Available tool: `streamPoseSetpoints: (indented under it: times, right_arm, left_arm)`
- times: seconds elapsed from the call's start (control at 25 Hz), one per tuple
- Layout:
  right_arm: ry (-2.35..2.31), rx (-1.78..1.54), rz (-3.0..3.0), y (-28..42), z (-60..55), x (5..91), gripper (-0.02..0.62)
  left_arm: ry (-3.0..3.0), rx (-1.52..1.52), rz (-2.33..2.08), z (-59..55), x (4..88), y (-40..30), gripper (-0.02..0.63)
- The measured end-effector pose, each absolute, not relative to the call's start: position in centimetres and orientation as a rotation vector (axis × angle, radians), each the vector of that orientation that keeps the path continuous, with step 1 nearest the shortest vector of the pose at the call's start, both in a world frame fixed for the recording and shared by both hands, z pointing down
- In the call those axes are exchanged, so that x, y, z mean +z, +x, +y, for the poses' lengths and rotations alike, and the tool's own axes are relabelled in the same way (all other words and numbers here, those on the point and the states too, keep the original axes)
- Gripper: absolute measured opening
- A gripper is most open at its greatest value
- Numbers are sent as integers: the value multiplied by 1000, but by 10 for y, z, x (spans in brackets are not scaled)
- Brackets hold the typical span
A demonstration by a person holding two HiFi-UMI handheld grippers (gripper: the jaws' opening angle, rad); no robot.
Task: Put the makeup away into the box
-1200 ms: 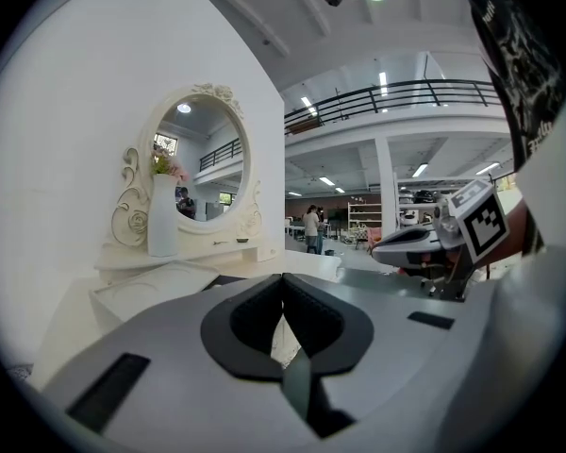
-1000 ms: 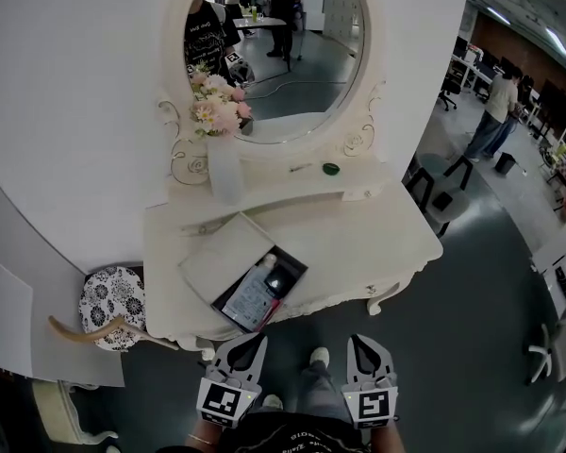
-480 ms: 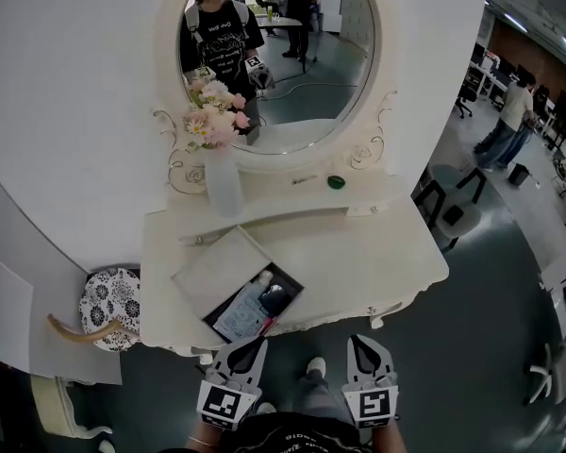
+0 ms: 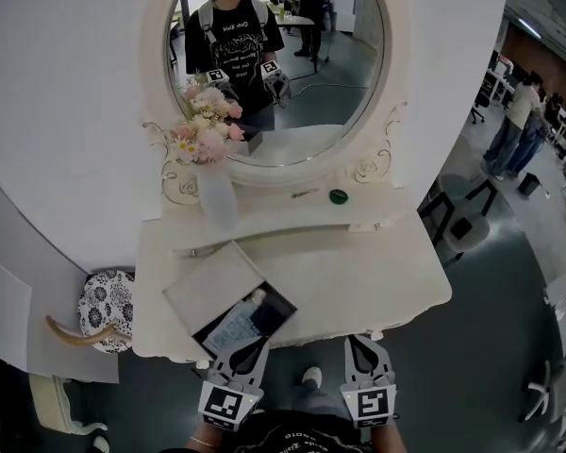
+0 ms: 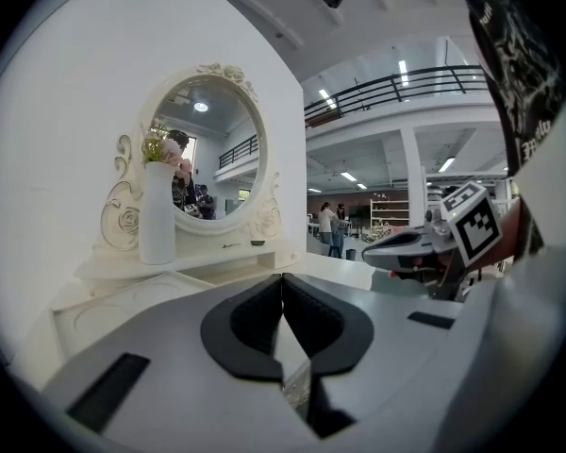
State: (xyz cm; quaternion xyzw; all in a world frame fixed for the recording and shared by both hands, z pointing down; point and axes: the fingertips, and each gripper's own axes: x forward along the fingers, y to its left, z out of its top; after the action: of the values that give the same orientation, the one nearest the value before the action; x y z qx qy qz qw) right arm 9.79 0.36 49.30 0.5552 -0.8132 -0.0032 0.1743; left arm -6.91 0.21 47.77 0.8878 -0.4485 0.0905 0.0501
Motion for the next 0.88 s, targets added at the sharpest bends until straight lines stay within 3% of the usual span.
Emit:
streamPoseSetpoints:
  times: [0.88]
  right_arm:
    - [1468, -34, -2391, 159, -68, 491, 11]
  left_arm:
    - [2615, 307, -1547, -63, 477, -20, 15]
